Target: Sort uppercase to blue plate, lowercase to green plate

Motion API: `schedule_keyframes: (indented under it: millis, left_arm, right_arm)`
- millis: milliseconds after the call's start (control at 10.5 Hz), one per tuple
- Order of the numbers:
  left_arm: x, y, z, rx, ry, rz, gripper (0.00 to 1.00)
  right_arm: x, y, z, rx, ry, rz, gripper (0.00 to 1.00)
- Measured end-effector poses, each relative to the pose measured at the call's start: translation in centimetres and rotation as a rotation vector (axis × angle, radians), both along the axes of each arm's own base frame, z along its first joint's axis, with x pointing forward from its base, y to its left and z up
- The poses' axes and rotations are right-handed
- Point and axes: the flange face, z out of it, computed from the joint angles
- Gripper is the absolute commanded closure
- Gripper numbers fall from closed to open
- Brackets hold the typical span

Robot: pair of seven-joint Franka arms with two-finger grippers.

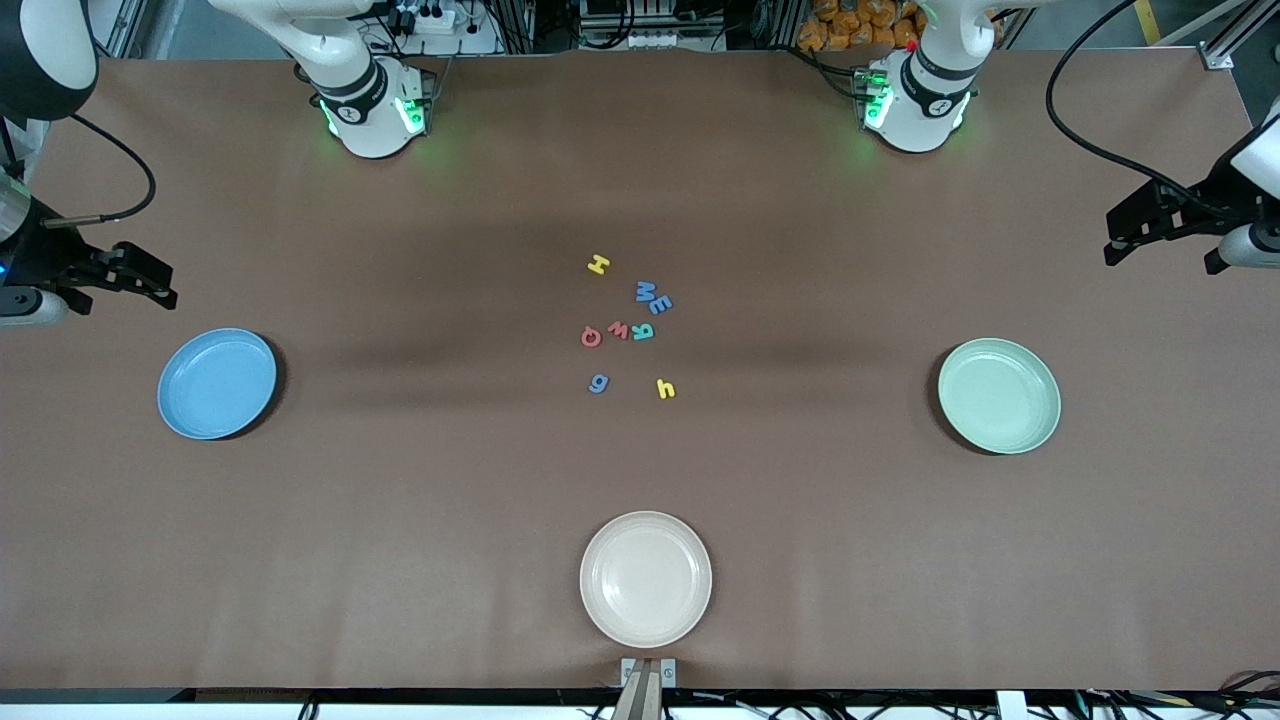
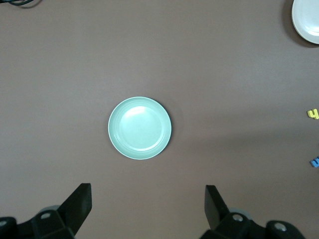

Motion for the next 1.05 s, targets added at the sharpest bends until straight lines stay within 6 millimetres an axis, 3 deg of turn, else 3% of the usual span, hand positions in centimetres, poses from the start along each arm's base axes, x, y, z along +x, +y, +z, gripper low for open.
schedule_keyframes:
  millis: [761, 1047]
  left_arm:
    - [-0.1, -0.3, -0.3, -0.019, 0.021, 0.001, 0.00]
    - [-0.4, -2.7, -0.9, -0.024, 0.042, 0.062, 0.00]
  right_arm:
    - [0.1, 0.2, 0.0, 0.000, -0.004, 0.004, 0.00]
    - [0.1, 1.3, 0.3, -0.001, -0.008, 0.024, 0.00]
